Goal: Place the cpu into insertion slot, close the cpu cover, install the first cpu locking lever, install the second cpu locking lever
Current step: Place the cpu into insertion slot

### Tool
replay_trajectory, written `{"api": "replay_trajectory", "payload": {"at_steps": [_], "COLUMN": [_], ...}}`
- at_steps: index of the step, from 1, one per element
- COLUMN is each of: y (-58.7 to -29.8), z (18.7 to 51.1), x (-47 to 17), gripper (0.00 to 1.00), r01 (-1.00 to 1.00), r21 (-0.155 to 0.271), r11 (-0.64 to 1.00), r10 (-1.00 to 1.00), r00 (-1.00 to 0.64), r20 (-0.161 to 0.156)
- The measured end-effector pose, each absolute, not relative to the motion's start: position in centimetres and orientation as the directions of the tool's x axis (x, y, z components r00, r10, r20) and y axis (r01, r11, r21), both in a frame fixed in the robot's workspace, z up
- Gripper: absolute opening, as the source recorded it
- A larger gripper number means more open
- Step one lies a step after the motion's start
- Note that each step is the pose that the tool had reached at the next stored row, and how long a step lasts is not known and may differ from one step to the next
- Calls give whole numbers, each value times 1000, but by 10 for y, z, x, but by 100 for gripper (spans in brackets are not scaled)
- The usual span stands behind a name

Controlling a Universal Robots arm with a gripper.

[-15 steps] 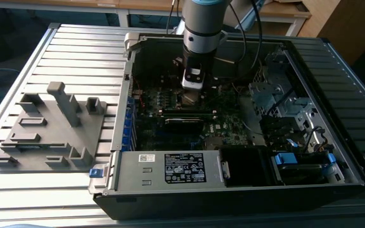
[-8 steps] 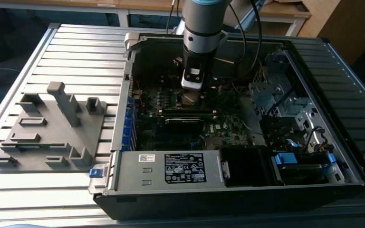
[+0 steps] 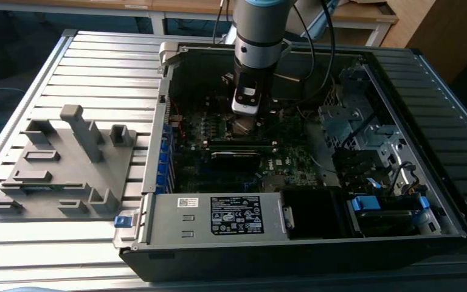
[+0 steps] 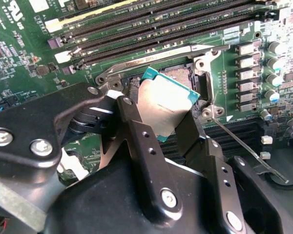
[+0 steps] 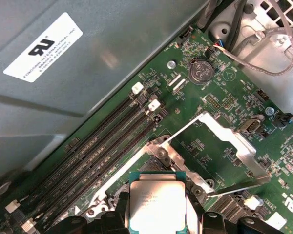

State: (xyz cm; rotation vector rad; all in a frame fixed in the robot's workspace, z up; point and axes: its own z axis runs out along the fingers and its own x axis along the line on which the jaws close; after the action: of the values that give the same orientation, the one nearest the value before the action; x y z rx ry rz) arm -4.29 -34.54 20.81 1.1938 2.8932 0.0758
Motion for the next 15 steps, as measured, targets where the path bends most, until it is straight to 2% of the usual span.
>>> {"api": "replay_trajectory", "payload": {"at_steps": [15], "y": [-342], "z": [206], "x": [-43], "gripper": [54], "r01": [730], "r21": [47], "r11": [682], "r10": [731], "r00": [-683], "r20": [5]}}
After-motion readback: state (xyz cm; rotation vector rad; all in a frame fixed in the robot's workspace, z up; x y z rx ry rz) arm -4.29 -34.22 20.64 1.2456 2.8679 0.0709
